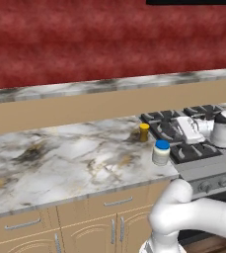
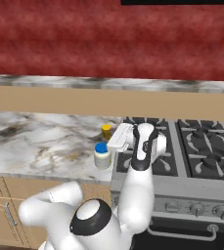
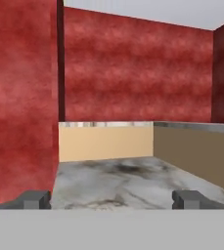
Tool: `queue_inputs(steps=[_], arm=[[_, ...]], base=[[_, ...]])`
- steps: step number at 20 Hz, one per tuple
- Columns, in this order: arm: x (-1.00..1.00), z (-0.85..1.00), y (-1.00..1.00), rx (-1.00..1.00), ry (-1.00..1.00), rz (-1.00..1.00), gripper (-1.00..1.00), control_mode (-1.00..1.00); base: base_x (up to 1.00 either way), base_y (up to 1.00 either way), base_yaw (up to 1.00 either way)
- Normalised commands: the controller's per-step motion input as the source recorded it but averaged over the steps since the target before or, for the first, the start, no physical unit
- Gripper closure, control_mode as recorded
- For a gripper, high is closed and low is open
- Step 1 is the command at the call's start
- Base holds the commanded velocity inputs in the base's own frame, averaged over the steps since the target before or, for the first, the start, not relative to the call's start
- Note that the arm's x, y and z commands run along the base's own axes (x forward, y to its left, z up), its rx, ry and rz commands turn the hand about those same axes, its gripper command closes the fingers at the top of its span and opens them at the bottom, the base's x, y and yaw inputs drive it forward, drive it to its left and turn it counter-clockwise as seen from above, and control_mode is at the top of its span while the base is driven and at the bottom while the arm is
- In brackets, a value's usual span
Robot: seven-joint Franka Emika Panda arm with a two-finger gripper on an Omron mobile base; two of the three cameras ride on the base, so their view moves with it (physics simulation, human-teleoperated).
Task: Collect the turmeric, mayonnaise, and shaker from the cabinet and place them next to the stove.
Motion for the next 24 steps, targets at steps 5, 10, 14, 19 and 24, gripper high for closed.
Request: queue_inputs(steps=[5, 10, 14, 19, 24], arm=[[-0.57, 0.8, 0.17, -0.02, 0.02, -0.09, -1.0, -1.0], [-0.51, 0.85, 0.46, -0.09, 0.06, -0.13, -1.0, -1.0], [-0.47, 0.76, 0.62, -0.14, 0.07, -0.12, -1.0, -1.0], [-0.42, 0.61, 0.72, -0.17, 0.1, -0.1, -1.0, -1.0], [-0.41, 0.42, 0.57, -0.18, 0.07, -0.09, -1.0, -1.0]], base=[[0.0, 0.0, 0.0], [0.0, 0.0, 0.0], [0.0, 0.0, 0.0], [0.0, 0.0, 0.0], [0.0, 0.0, 0.0]])
